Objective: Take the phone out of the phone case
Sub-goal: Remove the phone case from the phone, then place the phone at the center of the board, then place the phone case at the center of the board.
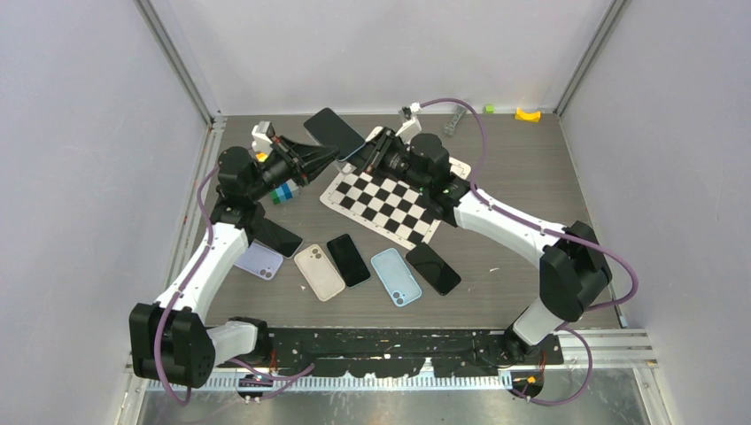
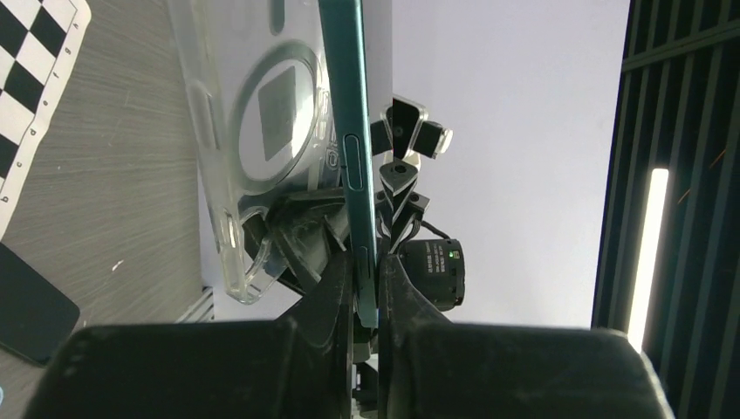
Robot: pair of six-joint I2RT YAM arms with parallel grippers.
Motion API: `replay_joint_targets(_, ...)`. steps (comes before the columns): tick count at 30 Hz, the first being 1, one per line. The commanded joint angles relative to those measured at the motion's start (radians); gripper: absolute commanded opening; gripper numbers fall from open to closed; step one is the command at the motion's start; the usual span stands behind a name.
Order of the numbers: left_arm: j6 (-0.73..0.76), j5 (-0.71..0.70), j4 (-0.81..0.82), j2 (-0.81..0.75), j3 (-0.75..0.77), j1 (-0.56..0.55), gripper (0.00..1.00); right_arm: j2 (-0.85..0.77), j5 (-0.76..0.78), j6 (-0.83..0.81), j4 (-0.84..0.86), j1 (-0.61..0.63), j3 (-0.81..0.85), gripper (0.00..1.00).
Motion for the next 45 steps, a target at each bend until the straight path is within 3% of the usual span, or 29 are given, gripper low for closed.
replay_joint_targets(1,-0.023,-0.01,0.1,-0.007,0.016,-0.001,0.0,-0.075,0.073,-0.118,-0.109,0.008,0.048,0.01)
replay_joint_targets(11,0.01,0.024,0.096,-0.017,0.038,-0.015,0.0,-0.154,0.165,-0.096,-0.237,-0.111,-0.002,0.01)
replay_joint_targets(18,0.207,0.065,-0.103,0.05,0.107,-0.1,0.0,-0.303,0.271,-0.088,-0.432,-0.257,-0.115,0.01)
replay_joint_targets(27,0.393,0.066,-0.163,0.349,0.274,-0.331,0.0,-0.588,0.219,-0.009,-0.646,-0.599,-0.392,0.0)
replay_joint_targets(31,0.455,0.062,-0.193,0.498,0.381,-0.408,0.0,-0.652,0.201,0.026,-0.688,-0.681,-0.466,0.0)
replay_joint_targets(39,0.521,0.092,-0.235,0.824,0.542,-0.557,0.0,-0.672,0.147,0.0,-0.683,-0.771,-0.543,0.01)
replay_joint_targets(45,0.515,0.085,-0.237,1.015,0.641,-0.602,0.0,-0.568,0.104,-0.054,-0.65,-0.823,-0.531,0.03)
